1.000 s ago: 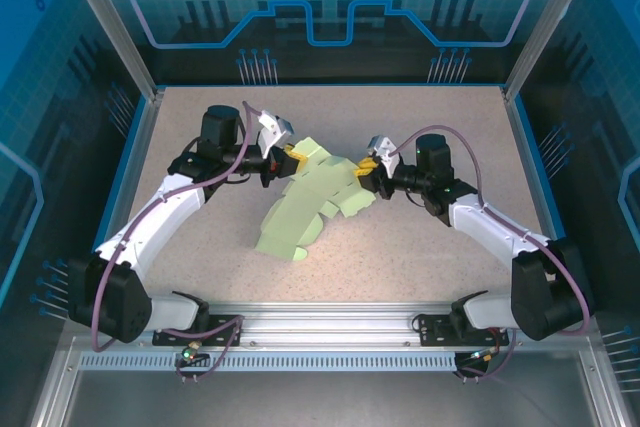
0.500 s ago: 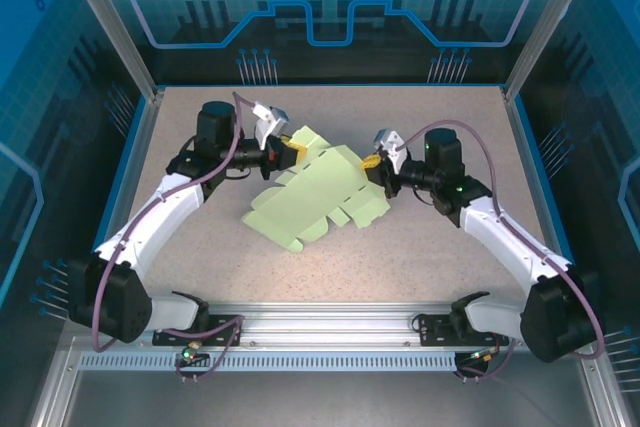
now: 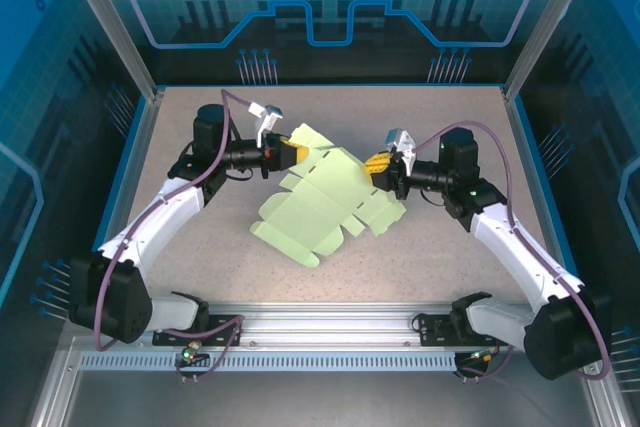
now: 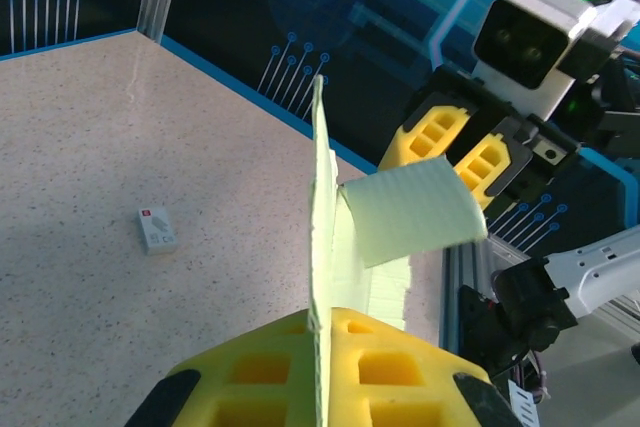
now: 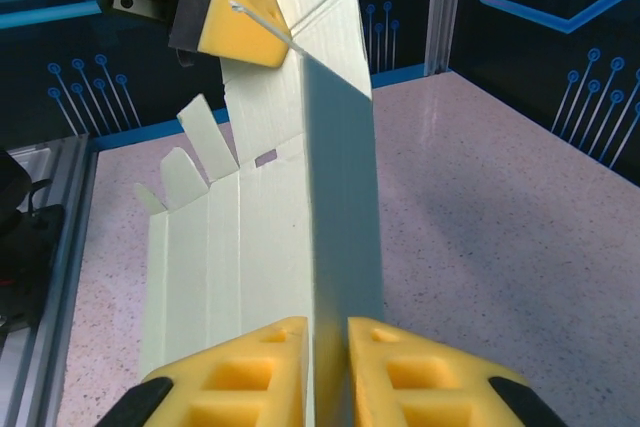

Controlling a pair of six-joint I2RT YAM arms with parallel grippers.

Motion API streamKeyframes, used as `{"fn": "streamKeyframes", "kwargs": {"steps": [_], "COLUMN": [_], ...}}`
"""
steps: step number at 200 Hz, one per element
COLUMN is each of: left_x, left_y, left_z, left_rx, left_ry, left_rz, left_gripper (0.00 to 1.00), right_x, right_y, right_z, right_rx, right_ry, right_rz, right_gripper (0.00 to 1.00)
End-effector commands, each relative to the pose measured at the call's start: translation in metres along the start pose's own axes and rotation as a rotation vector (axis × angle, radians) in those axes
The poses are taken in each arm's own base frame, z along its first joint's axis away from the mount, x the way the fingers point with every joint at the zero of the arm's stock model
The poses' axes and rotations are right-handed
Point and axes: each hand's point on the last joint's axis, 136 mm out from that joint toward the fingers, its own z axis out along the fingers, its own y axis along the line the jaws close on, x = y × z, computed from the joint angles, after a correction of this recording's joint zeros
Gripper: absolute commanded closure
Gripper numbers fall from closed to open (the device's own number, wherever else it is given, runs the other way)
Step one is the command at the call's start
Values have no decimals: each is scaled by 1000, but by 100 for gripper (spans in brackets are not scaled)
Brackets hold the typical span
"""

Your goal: Fold the paper box

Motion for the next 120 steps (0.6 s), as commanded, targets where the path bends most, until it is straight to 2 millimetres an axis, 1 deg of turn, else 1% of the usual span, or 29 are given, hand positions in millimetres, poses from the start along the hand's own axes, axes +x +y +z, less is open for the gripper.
{"fn": "streamKeyframes", "kwargs": {"steps": [1, 16, 46, 68, 84, 110, 120], "left_x": [-10, -10, -11, -12, -12, -12, -12], "left_y": [-13, -12, -15, -16, -19, -20, -22], "left_z": [-8, -9, -9, -10, -10, -10, -10], "left_rx": [37, 35, 42, 49, 63, 76, 81], "left_ry": [-29, -31, -31, -32, -32, -30, -31], "left_rz": [23, 20, 22, 24, 25, 24, 27], "left_gripper": [100, 100, 100, 100, 100, 100, 100], "right_x": [1, 3, 6, 7, 5, 4, 4], "right_y": [1, -2, -17, -29, -30, -27, -27], "right_z": [-2, -4, -10, -17, -18, -12, -11], "right_rx": [-21, 5, 111, 177, 160, 104, 91], "right_ry": [-19, -18, -12, -12, -24, -33, -34], "right_rz": [-2, -10, -25, -43, -44, -42, -39], "right_gripper": [82, 81, 73, 69, 68, 68, 66]}}
